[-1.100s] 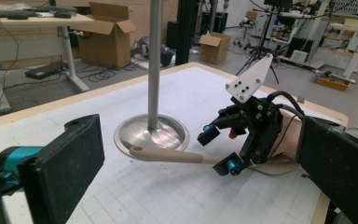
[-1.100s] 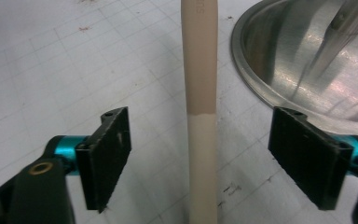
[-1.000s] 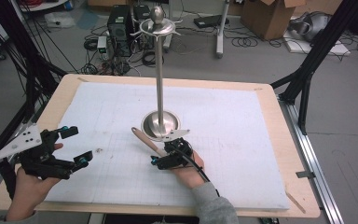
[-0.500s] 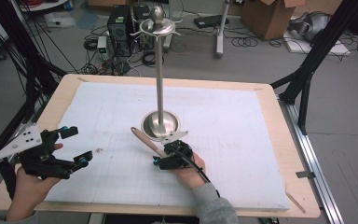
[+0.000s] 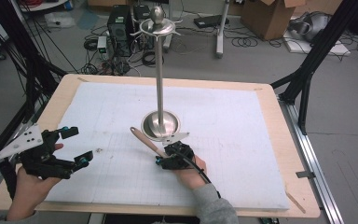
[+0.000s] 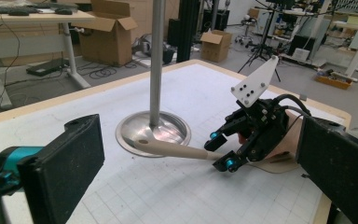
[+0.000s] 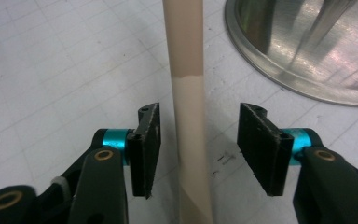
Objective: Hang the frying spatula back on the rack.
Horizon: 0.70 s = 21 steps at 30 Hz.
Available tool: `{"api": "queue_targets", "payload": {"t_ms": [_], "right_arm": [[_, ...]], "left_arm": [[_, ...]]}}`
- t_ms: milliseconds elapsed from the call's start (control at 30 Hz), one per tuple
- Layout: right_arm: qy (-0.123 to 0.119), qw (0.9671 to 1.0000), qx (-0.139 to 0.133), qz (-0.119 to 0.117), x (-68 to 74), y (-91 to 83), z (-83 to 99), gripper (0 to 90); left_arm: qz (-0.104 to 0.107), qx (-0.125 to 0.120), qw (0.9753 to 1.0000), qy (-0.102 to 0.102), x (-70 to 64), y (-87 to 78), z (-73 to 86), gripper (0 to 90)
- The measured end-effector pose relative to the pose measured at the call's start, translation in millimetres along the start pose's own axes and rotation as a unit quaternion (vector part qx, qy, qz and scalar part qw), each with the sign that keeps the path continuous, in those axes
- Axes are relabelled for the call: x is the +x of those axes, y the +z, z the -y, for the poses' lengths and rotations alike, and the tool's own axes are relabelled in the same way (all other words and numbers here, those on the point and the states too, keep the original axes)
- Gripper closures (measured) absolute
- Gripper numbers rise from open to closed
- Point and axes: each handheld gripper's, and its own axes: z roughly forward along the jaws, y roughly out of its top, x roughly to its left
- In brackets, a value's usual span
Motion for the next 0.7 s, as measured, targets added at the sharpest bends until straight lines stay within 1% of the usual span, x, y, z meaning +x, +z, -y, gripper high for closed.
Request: {"api": "queue_targets", "payload": {"t_ms": [167,333,567,700], "right_arm": [[-0.003,1.0,0.002,0.0,0.1,-0.5,0.4,54.6],[0.003,1.0,0.002,0.001,-0.5,-2.1,2.0,59.1],[-0.003,1.0,0.001,0.006,-0.1,-3.5,3.8,62.6],[-0.012,0.9999,0.003,0.01,0.9,-3.7,3.9,63.9]], "left_arm": [[-0.001,0.001,1.0,-0.001,0.9,-0.6,0.5,1.7],[-0.001,0.002,1.0,-0.002,1.3,0.1,1.2,1.7],[-0.002,0.001,1.0,-0.003,1.7,-0.4,1.5,1.7],[-0.002,0.002,1.0,-0.004,2.2,-0.2,2.2,1.7]]}}
